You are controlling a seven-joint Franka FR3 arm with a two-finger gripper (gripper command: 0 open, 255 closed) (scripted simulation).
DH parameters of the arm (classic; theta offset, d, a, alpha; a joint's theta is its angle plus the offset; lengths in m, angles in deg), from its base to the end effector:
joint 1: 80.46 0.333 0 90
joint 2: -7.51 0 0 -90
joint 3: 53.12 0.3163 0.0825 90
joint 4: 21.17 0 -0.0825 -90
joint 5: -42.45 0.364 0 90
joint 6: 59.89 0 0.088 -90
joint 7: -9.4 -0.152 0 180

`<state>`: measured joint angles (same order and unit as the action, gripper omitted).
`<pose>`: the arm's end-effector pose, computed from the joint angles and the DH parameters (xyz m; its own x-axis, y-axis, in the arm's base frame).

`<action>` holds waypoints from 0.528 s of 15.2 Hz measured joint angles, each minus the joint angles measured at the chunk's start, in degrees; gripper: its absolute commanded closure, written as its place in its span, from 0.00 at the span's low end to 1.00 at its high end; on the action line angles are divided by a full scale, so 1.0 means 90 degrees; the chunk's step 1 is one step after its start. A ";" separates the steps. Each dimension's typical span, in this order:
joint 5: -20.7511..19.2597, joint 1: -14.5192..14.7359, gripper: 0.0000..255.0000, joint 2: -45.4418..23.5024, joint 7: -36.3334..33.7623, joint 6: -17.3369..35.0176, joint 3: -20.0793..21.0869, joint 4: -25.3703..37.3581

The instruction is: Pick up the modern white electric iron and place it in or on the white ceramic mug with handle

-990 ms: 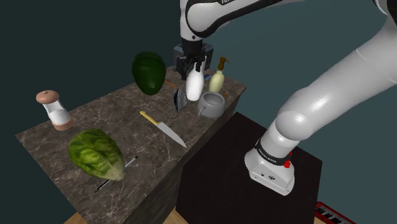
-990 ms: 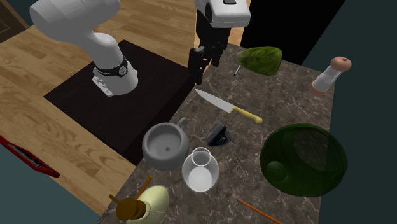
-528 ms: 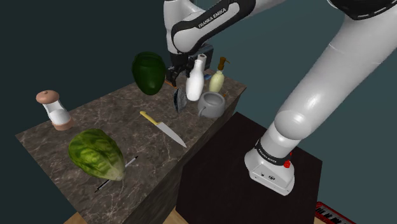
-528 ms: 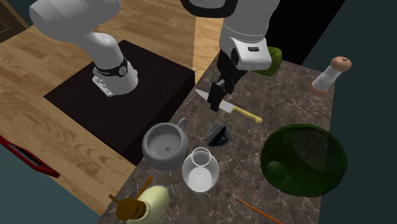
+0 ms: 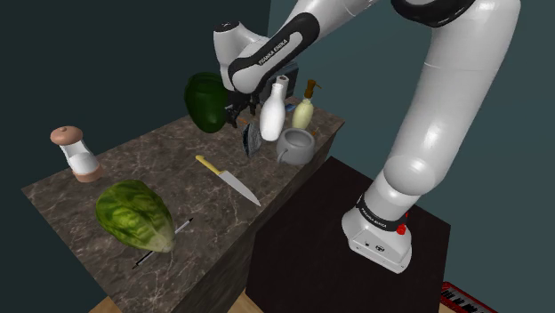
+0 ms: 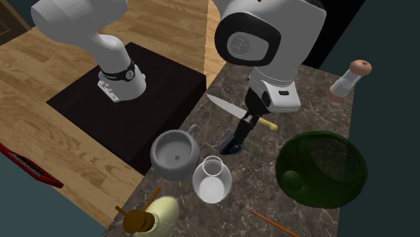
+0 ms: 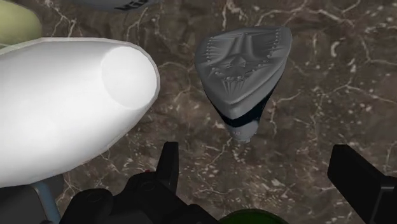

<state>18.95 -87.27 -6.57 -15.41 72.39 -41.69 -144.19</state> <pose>0.5435 0.0232 0.2550 0.9977 -0.0672 0.0010 -0.0652 -0.9658 0.2510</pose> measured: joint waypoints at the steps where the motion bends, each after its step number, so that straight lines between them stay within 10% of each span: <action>1: -0.0052 -0.0002 0.00 -0.0066 -0.0033 0.0069 -0.0023 -0.0008; 8: -0.0298 -0.0008 0.00 -0.0446 -0.0192 0.0439 -0.0140 -0.0015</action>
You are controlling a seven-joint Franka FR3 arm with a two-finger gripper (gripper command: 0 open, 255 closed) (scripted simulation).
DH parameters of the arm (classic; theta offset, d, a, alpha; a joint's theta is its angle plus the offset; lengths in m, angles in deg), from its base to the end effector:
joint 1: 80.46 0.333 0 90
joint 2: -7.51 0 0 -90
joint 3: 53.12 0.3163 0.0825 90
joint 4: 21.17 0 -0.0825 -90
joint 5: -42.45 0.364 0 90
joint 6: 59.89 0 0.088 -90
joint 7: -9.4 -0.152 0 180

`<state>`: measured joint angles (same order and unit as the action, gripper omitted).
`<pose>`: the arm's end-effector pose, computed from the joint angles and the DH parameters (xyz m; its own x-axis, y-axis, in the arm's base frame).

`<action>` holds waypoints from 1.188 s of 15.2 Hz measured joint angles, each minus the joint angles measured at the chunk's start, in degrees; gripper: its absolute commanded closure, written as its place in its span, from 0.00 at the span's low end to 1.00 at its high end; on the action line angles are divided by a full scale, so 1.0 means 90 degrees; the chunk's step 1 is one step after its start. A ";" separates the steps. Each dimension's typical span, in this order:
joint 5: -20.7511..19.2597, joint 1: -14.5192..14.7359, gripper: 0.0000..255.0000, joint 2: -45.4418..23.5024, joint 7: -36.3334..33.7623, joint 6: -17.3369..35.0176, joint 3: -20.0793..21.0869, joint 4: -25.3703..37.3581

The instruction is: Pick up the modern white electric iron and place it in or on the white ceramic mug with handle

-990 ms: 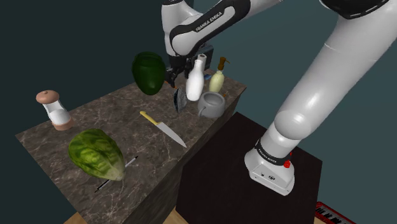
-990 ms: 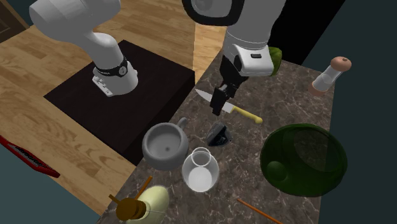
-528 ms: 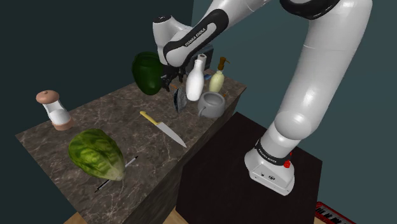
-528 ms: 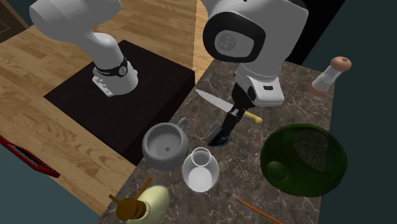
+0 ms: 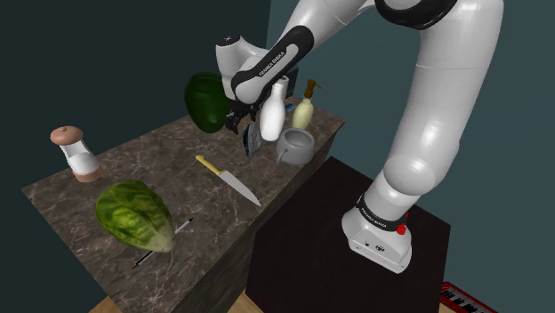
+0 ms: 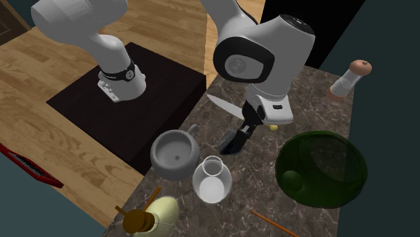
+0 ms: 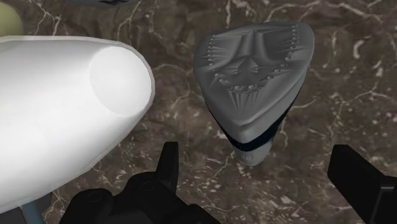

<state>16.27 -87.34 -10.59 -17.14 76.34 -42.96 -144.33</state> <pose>0.5470 0.0144 0.2210 0.9977 -0.0678 0.0017 -0.0660 -0.9649 0.2541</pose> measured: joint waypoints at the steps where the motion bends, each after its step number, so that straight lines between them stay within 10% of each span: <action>1: -0.0004 0.0000 0.00 -0.0003 -0.0003 0.0007 -0.0002 -0.0004; 4: -0.0007 0.0000 0.00 -0.0007 -0.0006 0.0014 -0.0003 -0.0005; 5: -0.0007 0.0000 1.00 -0.0007 -0.0006 0.0014 -0.0003 -0.0005; 18: 0.0074 -0.0016 1.00 0.0103 0.0077 -0.0117 0.0027 0.0027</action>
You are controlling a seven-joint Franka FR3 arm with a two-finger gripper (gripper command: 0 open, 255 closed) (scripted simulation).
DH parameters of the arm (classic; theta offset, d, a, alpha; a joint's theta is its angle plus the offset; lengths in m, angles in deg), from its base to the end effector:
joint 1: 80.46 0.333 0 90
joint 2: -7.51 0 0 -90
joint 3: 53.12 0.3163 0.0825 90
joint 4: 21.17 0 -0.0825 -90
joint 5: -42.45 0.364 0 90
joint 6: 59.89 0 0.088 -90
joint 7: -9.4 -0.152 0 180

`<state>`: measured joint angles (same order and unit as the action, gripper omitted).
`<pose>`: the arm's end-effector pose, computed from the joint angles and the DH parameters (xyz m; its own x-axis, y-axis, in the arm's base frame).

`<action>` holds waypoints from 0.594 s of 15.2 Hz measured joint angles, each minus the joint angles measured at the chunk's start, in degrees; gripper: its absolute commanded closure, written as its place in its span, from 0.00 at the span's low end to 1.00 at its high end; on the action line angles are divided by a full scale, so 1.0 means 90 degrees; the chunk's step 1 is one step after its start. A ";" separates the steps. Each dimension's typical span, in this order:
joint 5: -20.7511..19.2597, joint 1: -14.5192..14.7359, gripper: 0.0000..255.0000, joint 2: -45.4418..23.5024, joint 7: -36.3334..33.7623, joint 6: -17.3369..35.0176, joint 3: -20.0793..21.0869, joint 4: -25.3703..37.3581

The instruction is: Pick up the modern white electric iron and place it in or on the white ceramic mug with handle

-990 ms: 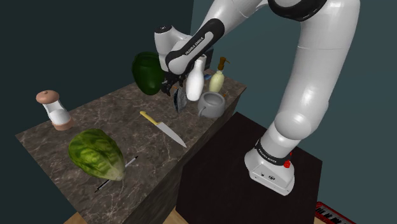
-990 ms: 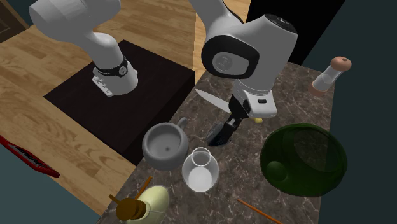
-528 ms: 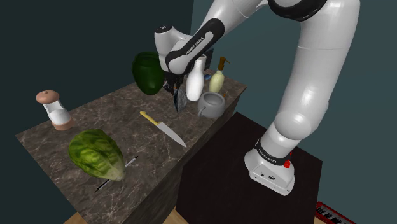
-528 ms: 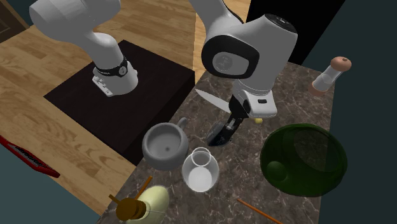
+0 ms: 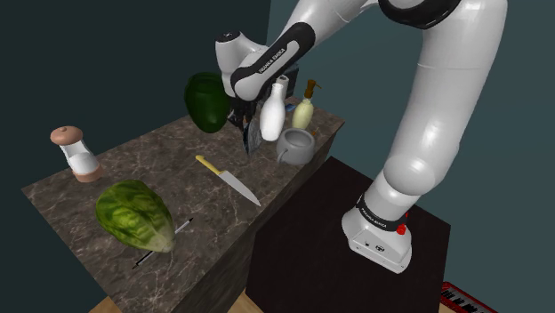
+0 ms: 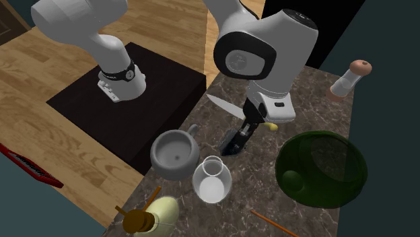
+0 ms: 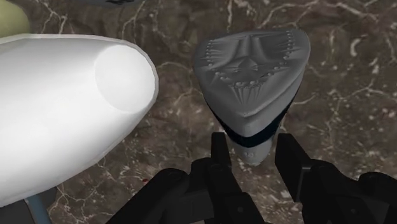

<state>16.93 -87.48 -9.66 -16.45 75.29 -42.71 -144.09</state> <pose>0.5475 0.0143 0.2301 0.9977 -0.0677 0.0018 -0.0660 -0.9649 0.2540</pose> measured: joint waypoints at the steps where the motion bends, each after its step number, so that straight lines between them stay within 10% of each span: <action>1: 0.0037 -0.0005 1.00 0.0046 0.0037 -0.0064 0.0014 0.0024; 9: 0.0346 -0.0047 1.00 0.0565 0.0334 -0.0580 0.0120 0.0073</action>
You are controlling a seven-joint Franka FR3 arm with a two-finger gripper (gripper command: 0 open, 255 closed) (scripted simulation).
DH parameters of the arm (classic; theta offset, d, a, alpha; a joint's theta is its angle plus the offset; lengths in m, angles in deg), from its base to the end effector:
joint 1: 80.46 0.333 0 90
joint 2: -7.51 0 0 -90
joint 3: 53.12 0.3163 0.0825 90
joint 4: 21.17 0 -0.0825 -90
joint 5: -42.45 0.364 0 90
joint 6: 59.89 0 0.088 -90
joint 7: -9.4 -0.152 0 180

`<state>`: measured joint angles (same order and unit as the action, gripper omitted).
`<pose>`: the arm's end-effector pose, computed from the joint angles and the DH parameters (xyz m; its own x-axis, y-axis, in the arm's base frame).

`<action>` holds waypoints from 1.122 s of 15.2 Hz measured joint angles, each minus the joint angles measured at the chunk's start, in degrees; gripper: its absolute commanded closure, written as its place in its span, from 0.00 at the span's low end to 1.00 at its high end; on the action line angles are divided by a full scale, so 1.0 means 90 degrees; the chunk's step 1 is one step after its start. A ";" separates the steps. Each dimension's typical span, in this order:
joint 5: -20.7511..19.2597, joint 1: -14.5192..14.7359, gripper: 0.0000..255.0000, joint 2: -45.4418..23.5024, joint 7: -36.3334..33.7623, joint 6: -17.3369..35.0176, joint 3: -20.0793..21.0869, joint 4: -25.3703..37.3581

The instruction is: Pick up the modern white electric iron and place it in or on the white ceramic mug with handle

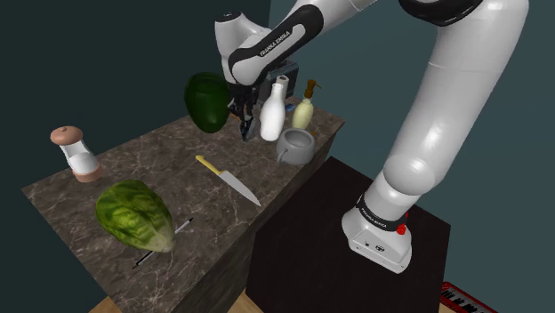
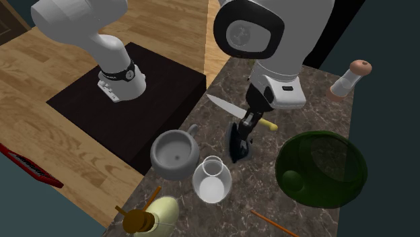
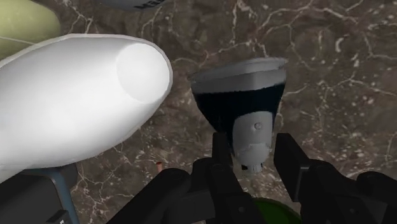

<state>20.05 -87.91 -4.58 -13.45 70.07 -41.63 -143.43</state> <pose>0.5445 0.0156 0.2758 0.9977 -0.0678 0.0018 -0.0661 -0.9649 0.2540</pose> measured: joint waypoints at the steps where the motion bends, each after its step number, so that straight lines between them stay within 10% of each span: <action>1: 0.0034 -0.0009 1.00 0.0057 0.0044 -0.0065 0.0006 0.0017; 17: 0.0495 -0.0042 1.00 0.0793 0.0587 -0.1212 0.0089 0.0527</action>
<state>24.50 -88.28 2.56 -8.17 59.16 -40.83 -138.68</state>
